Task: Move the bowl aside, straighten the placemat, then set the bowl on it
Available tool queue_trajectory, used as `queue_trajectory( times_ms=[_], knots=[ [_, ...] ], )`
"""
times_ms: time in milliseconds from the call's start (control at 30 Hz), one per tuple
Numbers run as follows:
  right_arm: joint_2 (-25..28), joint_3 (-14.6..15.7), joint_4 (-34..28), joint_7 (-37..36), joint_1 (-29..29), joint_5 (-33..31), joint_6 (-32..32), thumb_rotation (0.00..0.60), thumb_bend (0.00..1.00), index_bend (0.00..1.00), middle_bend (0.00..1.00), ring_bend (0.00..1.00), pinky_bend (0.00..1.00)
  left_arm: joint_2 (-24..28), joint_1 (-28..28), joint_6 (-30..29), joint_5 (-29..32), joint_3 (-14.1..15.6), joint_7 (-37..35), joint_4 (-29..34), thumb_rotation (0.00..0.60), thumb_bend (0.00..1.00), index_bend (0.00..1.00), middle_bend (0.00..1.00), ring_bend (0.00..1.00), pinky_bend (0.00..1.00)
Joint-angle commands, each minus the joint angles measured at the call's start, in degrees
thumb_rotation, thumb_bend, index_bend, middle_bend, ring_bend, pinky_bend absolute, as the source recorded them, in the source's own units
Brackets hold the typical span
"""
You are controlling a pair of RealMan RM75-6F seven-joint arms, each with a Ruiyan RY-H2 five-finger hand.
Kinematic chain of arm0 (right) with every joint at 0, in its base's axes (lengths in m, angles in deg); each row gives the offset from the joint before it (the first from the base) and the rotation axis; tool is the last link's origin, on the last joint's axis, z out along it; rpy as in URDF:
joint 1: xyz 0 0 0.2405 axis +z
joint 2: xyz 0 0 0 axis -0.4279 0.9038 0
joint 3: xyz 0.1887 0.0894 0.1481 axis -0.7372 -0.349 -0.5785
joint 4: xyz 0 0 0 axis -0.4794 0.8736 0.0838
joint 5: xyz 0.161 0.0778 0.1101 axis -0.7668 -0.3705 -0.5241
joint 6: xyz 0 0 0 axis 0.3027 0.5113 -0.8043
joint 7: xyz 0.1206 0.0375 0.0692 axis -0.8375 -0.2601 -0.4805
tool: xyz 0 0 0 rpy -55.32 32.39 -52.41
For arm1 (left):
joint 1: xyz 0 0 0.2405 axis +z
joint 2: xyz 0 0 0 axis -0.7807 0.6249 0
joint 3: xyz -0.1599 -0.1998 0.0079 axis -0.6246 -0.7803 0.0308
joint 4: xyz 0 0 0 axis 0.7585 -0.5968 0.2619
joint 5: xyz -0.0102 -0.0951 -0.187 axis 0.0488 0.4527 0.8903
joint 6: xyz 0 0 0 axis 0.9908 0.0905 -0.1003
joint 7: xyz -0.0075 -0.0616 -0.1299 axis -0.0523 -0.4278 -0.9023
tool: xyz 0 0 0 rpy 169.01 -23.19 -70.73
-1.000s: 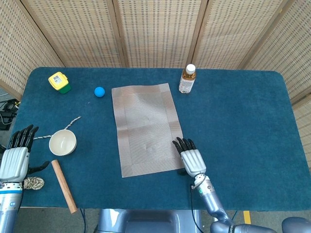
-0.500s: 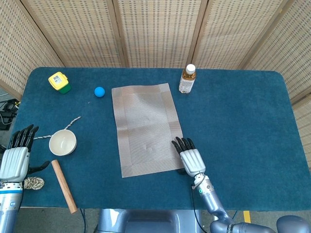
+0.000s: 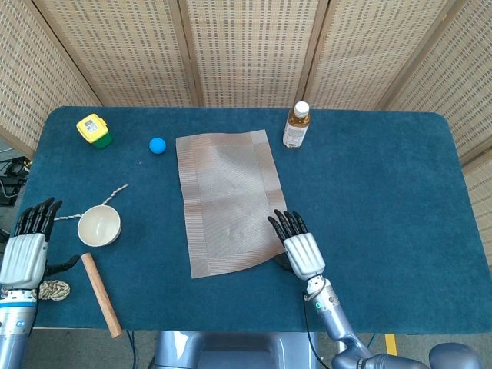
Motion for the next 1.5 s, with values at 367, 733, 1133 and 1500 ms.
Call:
queue_trajectory(
  times_ms=[367, 733, 1133, 1500],
  knots=[
    [-2.22, -1.89, 5.78, -6.0, 0.52, 0.81, 1.27, 0.6, 0.41, 0.45, 0.12, 0.0, 0.1, 0.0, 0.03, 0.57, 0.25, -0.23, -0.28, 0.01, 0.6, 0.13, 0.01, 0.0, 0.0, 0.0],
    [-3.63, -1.94, 9.33, -6.59, 0.97, -0.03, -0.45, 0.6, 0.45, 0.47, 0.12, 0.0, 0.11, 0.03, 0.08, 0.85, 0.33, -0.43, -0.73, 0.1, 0.6, 0.13, 0.01, 0.0, 0.0, 0.0],
    [-3.82, -2.71, 9.69, -5.33, 0.99, -2.12, -2.25, 0.6, 0.46, 0.51, 0.14, 0.0, 0.11, 0.17, 0.12, 1.08, 0.21, -0.52, -1.43, 0.08, 0.6, 0.13, 0.01, 0.0, 0.0, 0.0],
    [-3.44, -2.55, 9.31, -6.31, 0.7, -2.0, -1.96, 0.6, 0.5, 0.63, 0.19, 0.0, 0.11, 0.08, 0.18, 1.14, 0.0, -0.5, -1.58, 0.03, 0.6, 0.13, 0.02, 0.0, 0.0, 0.0]
  ],
)
